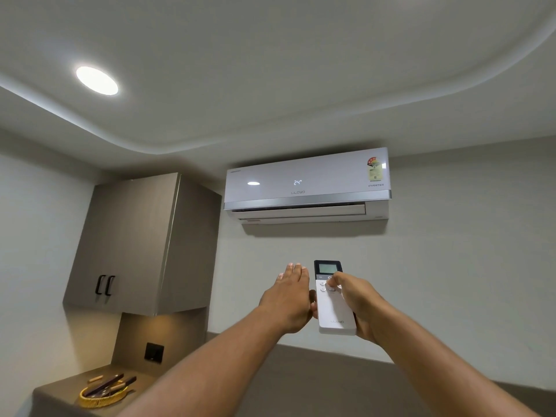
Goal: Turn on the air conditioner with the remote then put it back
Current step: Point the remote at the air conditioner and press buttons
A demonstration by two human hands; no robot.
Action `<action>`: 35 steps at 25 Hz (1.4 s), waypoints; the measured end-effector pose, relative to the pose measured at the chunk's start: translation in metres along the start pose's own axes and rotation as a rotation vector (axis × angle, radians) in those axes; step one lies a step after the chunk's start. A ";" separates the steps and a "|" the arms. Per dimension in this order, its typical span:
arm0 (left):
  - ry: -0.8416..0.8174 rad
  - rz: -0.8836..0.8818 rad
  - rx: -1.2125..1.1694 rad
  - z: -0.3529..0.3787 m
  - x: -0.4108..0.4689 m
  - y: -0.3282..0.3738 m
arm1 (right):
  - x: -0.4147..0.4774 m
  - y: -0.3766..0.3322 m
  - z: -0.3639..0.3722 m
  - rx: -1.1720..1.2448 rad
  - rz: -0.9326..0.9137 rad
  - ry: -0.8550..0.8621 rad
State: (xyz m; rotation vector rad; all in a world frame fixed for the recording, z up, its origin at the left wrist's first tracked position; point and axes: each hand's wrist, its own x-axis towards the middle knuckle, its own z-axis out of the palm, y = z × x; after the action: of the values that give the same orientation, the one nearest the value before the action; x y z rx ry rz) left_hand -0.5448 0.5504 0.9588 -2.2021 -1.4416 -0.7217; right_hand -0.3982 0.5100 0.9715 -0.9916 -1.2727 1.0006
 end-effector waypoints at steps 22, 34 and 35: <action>0.010 -0.051 -0.090 -0.001 0.006 0.003 | -0.005 0.003 -0.012 0.033 0.033 0.021; 0.018 -0.061 -0.099 0.005 0.010 -0.006 | -0.002 0.004 -0.015 0.021 0.032 0.038; 0.020 -0.060 -0.098 0.006 0.010 -0.007 | -0.002 0.004 -0.015 0.015 0.032 0.039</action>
State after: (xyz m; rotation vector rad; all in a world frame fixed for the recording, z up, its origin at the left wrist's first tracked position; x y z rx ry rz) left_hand -0.5467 0.5639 0.9604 -2.2254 -1.4976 -0.8491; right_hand -0.3837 0.5087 0.9666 -1.0182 -1.2187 1.0091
